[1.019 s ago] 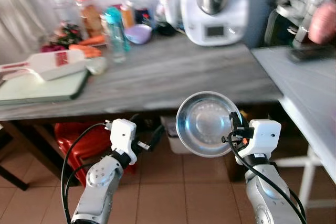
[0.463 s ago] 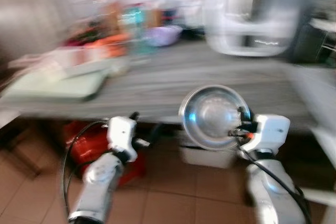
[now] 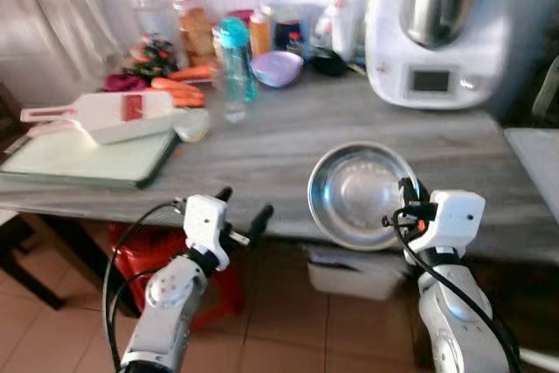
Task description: Setting the table
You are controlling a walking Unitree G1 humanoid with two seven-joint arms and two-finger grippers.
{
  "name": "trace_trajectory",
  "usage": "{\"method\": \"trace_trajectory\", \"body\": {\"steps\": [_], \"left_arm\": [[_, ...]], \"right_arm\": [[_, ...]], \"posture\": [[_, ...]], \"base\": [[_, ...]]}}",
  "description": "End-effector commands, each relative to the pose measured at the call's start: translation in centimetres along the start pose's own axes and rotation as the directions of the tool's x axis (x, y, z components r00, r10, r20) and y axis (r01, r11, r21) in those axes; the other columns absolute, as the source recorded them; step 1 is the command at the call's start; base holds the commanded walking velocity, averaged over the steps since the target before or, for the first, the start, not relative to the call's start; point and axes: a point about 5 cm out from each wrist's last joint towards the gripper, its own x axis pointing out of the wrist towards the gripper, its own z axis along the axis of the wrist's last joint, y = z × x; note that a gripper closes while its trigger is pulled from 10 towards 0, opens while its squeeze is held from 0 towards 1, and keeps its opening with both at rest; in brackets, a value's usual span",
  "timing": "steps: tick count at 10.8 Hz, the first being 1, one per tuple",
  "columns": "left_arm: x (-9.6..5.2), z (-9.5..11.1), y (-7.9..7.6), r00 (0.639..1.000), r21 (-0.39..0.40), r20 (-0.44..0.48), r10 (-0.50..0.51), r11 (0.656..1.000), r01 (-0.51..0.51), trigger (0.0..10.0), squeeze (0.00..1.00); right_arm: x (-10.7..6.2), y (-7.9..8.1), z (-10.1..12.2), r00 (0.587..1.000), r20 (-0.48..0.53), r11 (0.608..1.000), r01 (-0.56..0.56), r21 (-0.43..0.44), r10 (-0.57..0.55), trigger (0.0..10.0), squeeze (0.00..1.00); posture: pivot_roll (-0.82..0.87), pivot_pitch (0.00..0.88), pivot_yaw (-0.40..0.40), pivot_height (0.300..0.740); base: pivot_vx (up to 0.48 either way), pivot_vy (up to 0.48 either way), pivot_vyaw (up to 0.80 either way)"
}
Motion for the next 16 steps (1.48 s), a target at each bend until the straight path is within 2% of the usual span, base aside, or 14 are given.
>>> {"method": "trace_trajectory", "body": {"steps": [1, 4, 6, 8, 9, 10, 11, 13, 15, 16], "left_arm": [[-0.1, 0.6, 0.7, 1.0, 0.014, 0.022, 0.017, 1.0, -0.017, 10.0, 0.0], [-0.4, 0.7, 0.3, 0.999, -0.001, 0.048, -0.012, 1.0, 0.012, 10.0, 0.0], [-1.3, 0.2, 0.2, 0.999, -0.027, 0.028, -0.039, 0.999, 0.039, 10.0, 0.0], [-2.2, 0.1, 1.2, 0.997, -0.012, 0.005, -0.073, 0.997, 0.073, 10.0, 0.0], [-2.5, 0.4, 1.4, 0.992, 0.022, -0.004, -0.128, 0.991, 0.128, 10.0, 0.0], [-2.7, 0.4, 1.5, 0.987, 0.047, -0.022, -0.161, 0.986, 0.162, 10.0, 0.0], [-2.8, 0.3, 1.6, 0.985, 0.05, -0.031, -0.169, 0.984, 0.171, 10.0, 0.0], [-2.8, 0.2, 1.8, 0.987, 0.055, -0.036, -0.159, 0.985, 0.161, 10.0, 0.0], [-2.6, -0.1, 0.6, 0.977, 0.056, -0.029, -0.21, 0.976, 0.211, 10.0, 0.0], [-2.5, 0.0, -0.1, 0.967, 0.067, -0.022, -0.255, 0.965, 0.255, 10.0, 0.0]], "right_arm": [[0.3, 1.0, 0.4, 0.999, 0.023, 0.999, -0.037, 0.015, 0.037, 10.0, 0.0], [0.5, 0.7, 0.4, 0.999, 0.023, 0.999, -0.03, 0.014, 0.03, 10.0, 0.0], [0.7, 0.4, 0.4, 0.999, 0.029, 1.0, -0.015, 0.016, 0.015, 10.0, 0.0], [1.5, -0.9, 0.9, 0.999, 0.039, 0.999, 0.033, 0.04, -0.034, 10.0, 0.0], [1.9, -1.2, 0.7, 0.999, 0.023, 0.997, 0.048, 0.058, -0.05, 10.0, 0.0], [2.1, -1.4, 0.3, 0.998, -0.001, 0.99, 0.069, 0.122, -0.07, 10.0, 0.0], [2.4, -1.4, 0.1, 0.997, -0.009, 0.988, 0.073, 0.134, -0.072, 10.0, 0.0], [4.2, -0.4, 0.1, 0.997, -0.023, 0.973, 0.075, 0.218, -0.071, 10.0, 0.0], [5.6, 1.4, -0.5, 0.998, -0.053, 0.963, 0.043, 0.266, -0.03, 10.0, 0.0], [6.1, 1.7, -1.5, 0.993, -0.106, 0.947, 0.078, 0.311, -0.047, 10.0, 0.0]], "posture": [[0.02, 0.0, 0.077, 0.74], [0.02, 0.0, 0.076, 0.74], [0.03, 0.0, 0.074, 0.74], [0.03, 0.0, 0.074, 0.74], [0.03, 0.003, 0.073, 0.74], [0.03, 0.004, 0.074, 0.74], [0.03, 0.007, 0.076, 0.74], [0.04, 0.009, 0.084, 0.74], [0.05, 0.006, 0.086, 0.74], [0.05, 0.006, 0.08, 0.74]], "base": [[0.3, 0.0, 0.0], [0.09, 0.0, 0.0], [0.0, 0.0, 0.0], [0.0, 0.0, 0.0], [0.0, 0.0, 0.0], [0.0, 0.0, 0.0], [0.0, 0.0, 0.0], [0.0, 0.0, 0.0], [0.0, 0.0, 0.0], [0.0, 0.0, 0.0]]}}
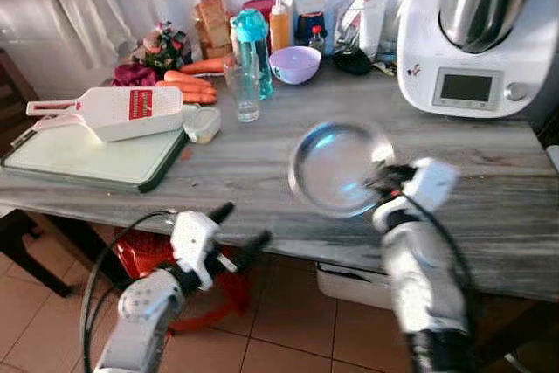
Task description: Setting the table
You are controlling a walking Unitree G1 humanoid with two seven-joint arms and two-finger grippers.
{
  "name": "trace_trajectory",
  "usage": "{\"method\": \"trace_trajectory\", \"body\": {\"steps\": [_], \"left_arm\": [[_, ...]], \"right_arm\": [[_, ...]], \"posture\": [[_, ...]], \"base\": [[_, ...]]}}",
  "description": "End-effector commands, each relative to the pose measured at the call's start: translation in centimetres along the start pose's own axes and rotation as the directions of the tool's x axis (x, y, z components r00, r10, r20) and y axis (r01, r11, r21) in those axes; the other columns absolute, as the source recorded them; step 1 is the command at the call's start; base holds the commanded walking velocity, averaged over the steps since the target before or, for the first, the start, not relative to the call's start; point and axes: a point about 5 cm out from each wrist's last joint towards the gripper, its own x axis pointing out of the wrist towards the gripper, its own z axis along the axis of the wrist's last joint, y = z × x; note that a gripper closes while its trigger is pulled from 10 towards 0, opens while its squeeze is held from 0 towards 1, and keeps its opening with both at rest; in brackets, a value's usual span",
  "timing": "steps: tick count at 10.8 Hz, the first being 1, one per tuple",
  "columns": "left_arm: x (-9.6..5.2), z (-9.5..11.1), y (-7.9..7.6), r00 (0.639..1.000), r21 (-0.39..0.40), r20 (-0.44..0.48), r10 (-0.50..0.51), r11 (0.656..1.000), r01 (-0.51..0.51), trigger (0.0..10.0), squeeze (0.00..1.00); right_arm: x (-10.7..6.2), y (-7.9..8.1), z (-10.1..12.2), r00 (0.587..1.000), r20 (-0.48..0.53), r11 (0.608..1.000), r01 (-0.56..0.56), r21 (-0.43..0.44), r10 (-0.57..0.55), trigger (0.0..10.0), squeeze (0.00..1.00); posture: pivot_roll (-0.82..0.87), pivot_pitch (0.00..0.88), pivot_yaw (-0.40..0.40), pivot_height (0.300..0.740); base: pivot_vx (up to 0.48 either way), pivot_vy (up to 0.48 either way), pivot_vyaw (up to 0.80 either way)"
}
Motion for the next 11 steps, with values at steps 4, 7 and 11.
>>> {"method": "trace_trajectory", "body": {"steps": [4, 7, 11], "left_arm": [[-0.1, 0.4, 0.4, 1.0, 0.035, 0.014, 0.012, 0.999, -0.012, 10.0, 0.0], [0.1, 0.4, 0.3, 1.0, 0.036, 0.018, 0.0, 0.999, 0.0, 10.0, 0.0], [0.5, 0.4, 0.2, 1.0, 0.046, 0.017, -0.013, 0.999, 0.012, 10.0, 0.0]], "right_arm": [[1.5, 0.9, -0.8, 0.998, -0.047, 0.995, 0.039, 0.089, -0.035, 10.0, 0.0], [1.8, 1.2, -1.6, 0.995, -0.078, 0.989, 0.076, 0.125, -0.066, 10.0, 0.0], [2.0, 0.7, -2.3, 0.984, -0.127, 0.97, 0.151, 0.189, -0.129, 10.0, 0.0]], "posture": [[0.06, 0.007, 0.076, 0.74], [0.05, 0.006, 0.083, 0.74], [0.04, 0.004, 0.081, 0.74]], "base": [[0.0, 0.0, 0.0], [0.0, 0.0, 0.0], [0.0, 0.0, 0.0]]}}
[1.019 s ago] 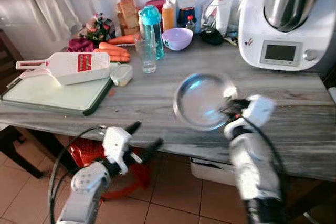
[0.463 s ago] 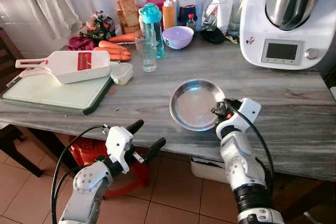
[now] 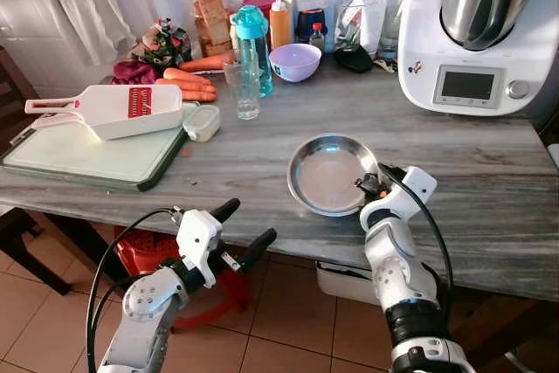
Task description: Setting the table
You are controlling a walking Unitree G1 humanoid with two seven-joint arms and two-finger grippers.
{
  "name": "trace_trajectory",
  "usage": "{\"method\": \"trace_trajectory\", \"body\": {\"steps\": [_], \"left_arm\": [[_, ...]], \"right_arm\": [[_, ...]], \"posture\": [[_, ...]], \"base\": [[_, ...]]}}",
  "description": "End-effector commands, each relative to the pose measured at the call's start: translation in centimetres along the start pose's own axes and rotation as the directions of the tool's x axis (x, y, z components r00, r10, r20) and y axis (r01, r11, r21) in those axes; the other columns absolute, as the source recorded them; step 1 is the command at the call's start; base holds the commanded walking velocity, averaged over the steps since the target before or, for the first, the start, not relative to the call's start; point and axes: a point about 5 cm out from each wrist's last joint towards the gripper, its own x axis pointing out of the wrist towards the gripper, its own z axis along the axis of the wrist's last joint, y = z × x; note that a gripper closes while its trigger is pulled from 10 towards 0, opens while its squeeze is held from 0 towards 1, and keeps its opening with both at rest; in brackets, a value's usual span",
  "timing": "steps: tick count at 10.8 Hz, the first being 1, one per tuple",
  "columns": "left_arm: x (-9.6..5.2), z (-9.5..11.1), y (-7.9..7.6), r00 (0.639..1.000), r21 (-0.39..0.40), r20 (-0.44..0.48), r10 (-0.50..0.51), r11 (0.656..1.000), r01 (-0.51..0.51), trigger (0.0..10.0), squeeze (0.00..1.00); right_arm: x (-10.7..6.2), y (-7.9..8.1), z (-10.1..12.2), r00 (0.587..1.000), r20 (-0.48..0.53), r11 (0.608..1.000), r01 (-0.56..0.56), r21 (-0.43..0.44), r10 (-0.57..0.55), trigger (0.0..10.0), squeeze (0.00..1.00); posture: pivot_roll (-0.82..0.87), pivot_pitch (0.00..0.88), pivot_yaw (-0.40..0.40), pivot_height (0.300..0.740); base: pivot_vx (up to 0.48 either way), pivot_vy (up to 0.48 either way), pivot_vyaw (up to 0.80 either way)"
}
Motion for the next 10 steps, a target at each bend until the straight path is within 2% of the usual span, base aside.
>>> {"method": "trace_trajectory", "body": {"steps": [1, 2, 3, 5, 6, 7, 8, 10], "left_arm": [[0.2, 0.1, 0.0, 1.0, 0.018, -0.007, -0.019, 1.0, 0.019, 10.0, 0.0], [0.4, 0.1, -0.2, 0.999, 0.039, -0.009, -0.052, 0.998, 0.052, 10.0, 0.0], [0.4, 0.2, -0.4, 0.997, 0.074, -0.016, -0.078, 0.994, 0.079, 10.0, 0.0], [0.4, 0.1, -0.7, 0.997, 0.072, -0.019, -0.08, 0.994, 0.081, 10.0, 0.0], [0.4, 0.1, -0.7, 0.997, 0.071, -0.018, -0.079, 0.994, 0.08, 10.0, 0.0], [0.5, 0.1, -0.8, 0.997, 0.07, -0.016, -0.078, 0.994, 0.079, 10.0, 0.0], [0.5, 0.1, -0.8, 0.997, 0.069, -0.014, -0.08, 0.994, 0.081, 10.0, 0.0], [0.7, 0.2, -0.9, 0.996, 0.068, -0.013, -0.083, 0.994, 0.084, 10.0, 0.0]], "right_arm": [[0.2, 0.5, -0.1, 1.0, -0.011, 1.0, 0.003, 0.016, -0.003, 10.0, 0.0], [0.4, 1.0, -0.4, 0.999, -0.039, 0.999, 0.01, 0.047, -0.008, 10.0, 0.0], [0.5, 1.4, -0.7, 0.997, -0.074, 0.999, 0.005, 0.04, -0.002, 10.0, 0.0], [0.7, 2.5, -1.2, 0.986, -0.167, 1.0, -0.012, 0.008, 0.014, 10.0, 0.0], [0.7, 2.6, -1.1, 0.983, -0.186, 1.0, -0.012, -0.012, 0.01, 10.0, 0.47], [0.8, 2.7, -0.7, 0.979, -0.202, 1.0, -0.016, -0.02, 0.011, 10.0, 1.0], [0.9, 2.5, -0.3, 0.979, -0.202, 1.0, -0.01, -0.021, 0.006, 10.0, 0.89], [1.0, 1.9, 0.3, 0.981, -0.192, 0.999, 0.018, -0.03, -0.024, 10.0, 0.89]], "posture": [[0.04, 0.002, 0.079, 0.74], [0.05, 0.0, 0.074, 0.74], [0.05, 0.0, 0.071, 0.74], [0.05, 0.002, 0.066, 0.74], [0.05, 0.002, 0.065, 0.74], [0.05, 0.003, 0.065, 0.74], [0.04, 0.002, 0.066, 0.74], [0.04, 0.0, 0.068, 0.74]], "base": [[0.0, 0.0, 0.0], [0.0, 0.0, 0.0], [0.0, 0.0, 0.0], [0.0, 0.0, 0.0], [0.0, 0.0, 0.0], [0.0, 0.0, 0.0], [0.0, 0.0, 0.0], [0.0, 0.0, 0.0]]}}
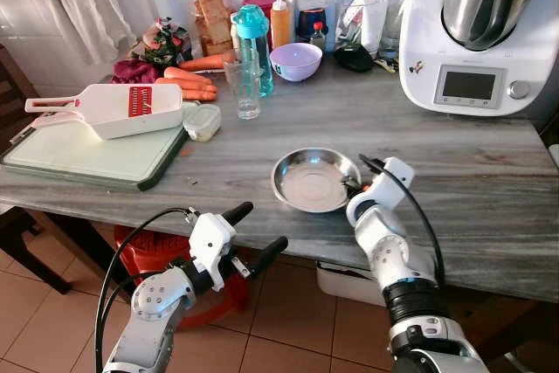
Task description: Setting the table
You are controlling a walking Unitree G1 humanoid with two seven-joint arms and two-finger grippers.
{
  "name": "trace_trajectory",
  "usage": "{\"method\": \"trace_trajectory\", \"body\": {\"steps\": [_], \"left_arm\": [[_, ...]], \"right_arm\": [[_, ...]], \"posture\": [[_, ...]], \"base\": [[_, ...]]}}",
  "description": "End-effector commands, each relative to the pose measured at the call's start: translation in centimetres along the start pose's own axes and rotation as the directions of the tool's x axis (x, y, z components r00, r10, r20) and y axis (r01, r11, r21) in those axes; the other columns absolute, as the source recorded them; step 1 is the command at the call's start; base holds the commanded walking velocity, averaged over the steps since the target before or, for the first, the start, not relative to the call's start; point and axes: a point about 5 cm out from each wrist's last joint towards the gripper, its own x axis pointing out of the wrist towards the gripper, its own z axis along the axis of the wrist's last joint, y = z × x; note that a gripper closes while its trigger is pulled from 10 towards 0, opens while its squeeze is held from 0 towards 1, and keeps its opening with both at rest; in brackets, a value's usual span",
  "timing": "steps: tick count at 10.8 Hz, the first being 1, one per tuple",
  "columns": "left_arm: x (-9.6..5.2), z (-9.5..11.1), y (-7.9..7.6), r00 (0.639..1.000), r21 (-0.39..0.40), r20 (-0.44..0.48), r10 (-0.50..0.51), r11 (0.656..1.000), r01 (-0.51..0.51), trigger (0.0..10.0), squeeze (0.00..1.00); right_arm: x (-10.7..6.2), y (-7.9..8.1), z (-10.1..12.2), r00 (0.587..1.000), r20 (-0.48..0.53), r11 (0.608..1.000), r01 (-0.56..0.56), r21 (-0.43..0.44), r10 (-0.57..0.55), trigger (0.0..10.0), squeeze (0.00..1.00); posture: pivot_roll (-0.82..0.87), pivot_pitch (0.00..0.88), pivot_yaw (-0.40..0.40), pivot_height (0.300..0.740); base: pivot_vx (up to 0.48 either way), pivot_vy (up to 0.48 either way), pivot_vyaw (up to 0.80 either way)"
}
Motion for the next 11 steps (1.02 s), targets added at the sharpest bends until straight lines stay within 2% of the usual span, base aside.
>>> {"method": "trace_trajectory", "body": {"steps": [1, 3, 5, 7, 10, 11], "left_arm": [[0.0, 0.3, 0.0, 1.0, 0.021, 0.0, -0.009, 1.0, 0.009, 10.0, 0.0], [0.1, 0.3, -0.1, 1.0, 0.022, 0.001, -0.011, 1.0, 0.011, 10.0, 0.0], [0.1, 0.3, -0.1, 1.0, 0.02, 0.003, -0.01, 1.0, 0.01, 10.0, 0.0], [0.0, 0.1, -0.1, 1.0, 0.019, -0.003, -0.015, 1.0, 0.015, 10.0, 0.0], [-0.1, -0.2, 0.0, 1.0, 0.008, -0.007, 0.023, 1.0, -0.023, 10.0, 0.0], [-0.2, -0.3, 0.6, 0.995, 0.007, -0.015, 0.097, 0.995, -0.096, 10.0, 0.0]], "right_arm": [[-0.1, 0.0, 0.9, 0.999, 0.038, 1.0, 0.019, 0.006, -0.02, 10.0, 1.0], [-0.4, -0.1, 2.3, 0.993, 0.121, 1.0, 0.006, 0.003, -0.006, 10.0, 1.0], [-0.9, 0.5, 3.0, 0.985, 0.17, 0.999, -0.036, -0.036, 0.042, 10.0, 1.0], [-1.8, 0.7, 4.5, 0.959, 0.276, 0.995, -0.042, -0.086, 0.065, 10.0, 1.0], [-3.9, 0.0, 6.4, 0.903, 0.414, 0.974, -0.02, -0.225, 0.115, 10.0, 1.0], [-4.8, -0.2, 6.6, 0.88, 0.452, 0.959, -0.017, -0.282, 0.148, 10.0, 1.0]], "posture": [[0.04, 0.0, 0.069, 0.74], [0.04, 0.0, 0.067, 0.74], [0.03, 0.001, 0.068, 0.74], [0.03, 0.001, 0.068, 0.74], [0.02, 0.007, 0.068, 0.74], [0.02, 0.008, 0.068, 0.74]], "base": [[0.0, 0.0, 0.0], [0.0, 0.0, 0.0], [0.0, 0.0, 0.0], [0.0, 0.0, 0.0], [0.0, 0.0, 0.0], [0.0, 0.0, 0.0]]}}
